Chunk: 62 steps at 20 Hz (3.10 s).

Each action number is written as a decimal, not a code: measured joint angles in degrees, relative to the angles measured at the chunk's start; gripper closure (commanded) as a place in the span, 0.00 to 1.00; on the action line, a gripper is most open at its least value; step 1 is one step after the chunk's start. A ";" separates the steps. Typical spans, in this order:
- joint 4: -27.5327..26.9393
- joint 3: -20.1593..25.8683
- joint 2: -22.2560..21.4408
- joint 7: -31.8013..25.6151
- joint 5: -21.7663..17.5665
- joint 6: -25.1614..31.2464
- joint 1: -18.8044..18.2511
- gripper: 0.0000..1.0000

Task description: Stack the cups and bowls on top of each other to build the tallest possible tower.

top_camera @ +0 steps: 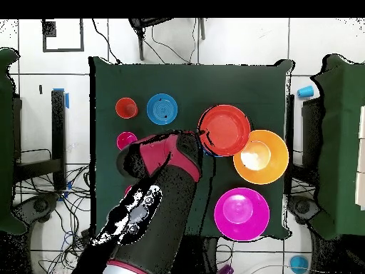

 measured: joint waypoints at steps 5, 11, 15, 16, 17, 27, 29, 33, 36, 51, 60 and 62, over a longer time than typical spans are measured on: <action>0.01 -0.01 -1.15 0.00 -0.01 2.55 0.30 0.00; 0.01 0.00 -2.19 0.00 0.00 4.71 0.72 0.00; 0.01 0.32 -2.37 0.00 -0.01 4.71 0.60 0.00; 0.01 0.79 -2.38 0.00 -0.01 4.71 0.42 0.00; 0.01 1.09 -2.37 0.00 0.00 4.71 0.29 0.00; 0.00 6.85 -3.27 0.00 0.26 4.71 -2.81 0.00; -0.02 7.35 -3.47 0.00 0.26 4.71 -2.88 0.00; -0.45 7.64 -3.46 0.00 0.25 4.71 -2.49 0.00; -0.65 7.64 -3.46 0.00 0.25 4.72 -2.18 0.00; -0.65 15.09 -5.30 0.00 0.84 2.11 -7.19 0.00; 1.34 25.25 -6.98 0.00 3.79 -1.80 -16.52 0.00; 1.36 25.93 -6.99 0.00 4.08 -2.19 -17.07 0.00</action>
